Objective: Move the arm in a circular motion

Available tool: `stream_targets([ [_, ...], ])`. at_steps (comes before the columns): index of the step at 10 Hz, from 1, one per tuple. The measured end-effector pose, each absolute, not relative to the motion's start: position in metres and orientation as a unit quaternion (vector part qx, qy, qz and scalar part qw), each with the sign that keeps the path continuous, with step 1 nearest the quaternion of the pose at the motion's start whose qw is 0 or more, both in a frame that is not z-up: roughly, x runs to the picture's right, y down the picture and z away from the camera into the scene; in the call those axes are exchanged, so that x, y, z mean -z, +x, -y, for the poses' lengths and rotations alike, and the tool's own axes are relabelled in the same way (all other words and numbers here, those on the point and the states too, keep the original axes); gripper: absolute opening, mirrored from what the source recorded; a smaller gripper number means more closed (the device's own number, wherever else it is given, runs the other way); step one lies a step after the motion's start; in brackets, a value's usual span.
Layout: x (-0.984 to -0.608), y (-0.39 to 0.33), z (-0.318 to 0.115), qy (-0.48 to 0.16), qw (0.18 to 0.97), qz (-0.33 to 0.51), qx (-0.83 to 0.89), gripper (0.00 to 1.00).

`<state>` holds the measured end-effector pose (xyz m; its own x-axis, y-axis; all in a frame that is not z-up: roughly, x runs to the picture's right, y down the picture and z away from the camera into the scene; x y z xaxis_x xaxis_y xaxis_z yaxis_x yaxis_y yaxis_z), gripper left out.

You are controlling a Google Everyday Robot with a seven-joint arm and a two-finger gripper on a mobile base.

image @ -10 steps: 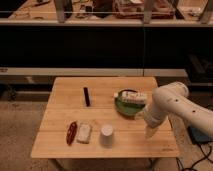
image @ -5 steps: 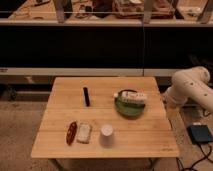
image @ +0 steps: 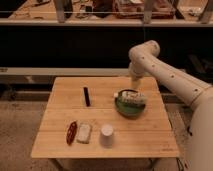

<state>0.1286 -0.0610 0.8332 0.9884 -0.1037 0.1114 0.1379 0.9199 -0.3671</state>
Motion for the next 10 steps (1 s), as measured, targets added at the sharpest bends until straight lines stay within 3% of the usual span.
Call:
stream_targets([
  [1,-0.828,0.081,0.060,-0.192,0.975,0.089,0.073,0.65],
  [4,-0.803,0.028,0.023,-0.206,0.957,0.175,0.106,0.65],
  [10,-0.753,0.077,-0.109,-0.289,0.918,0.217,0.162,0.65],
])
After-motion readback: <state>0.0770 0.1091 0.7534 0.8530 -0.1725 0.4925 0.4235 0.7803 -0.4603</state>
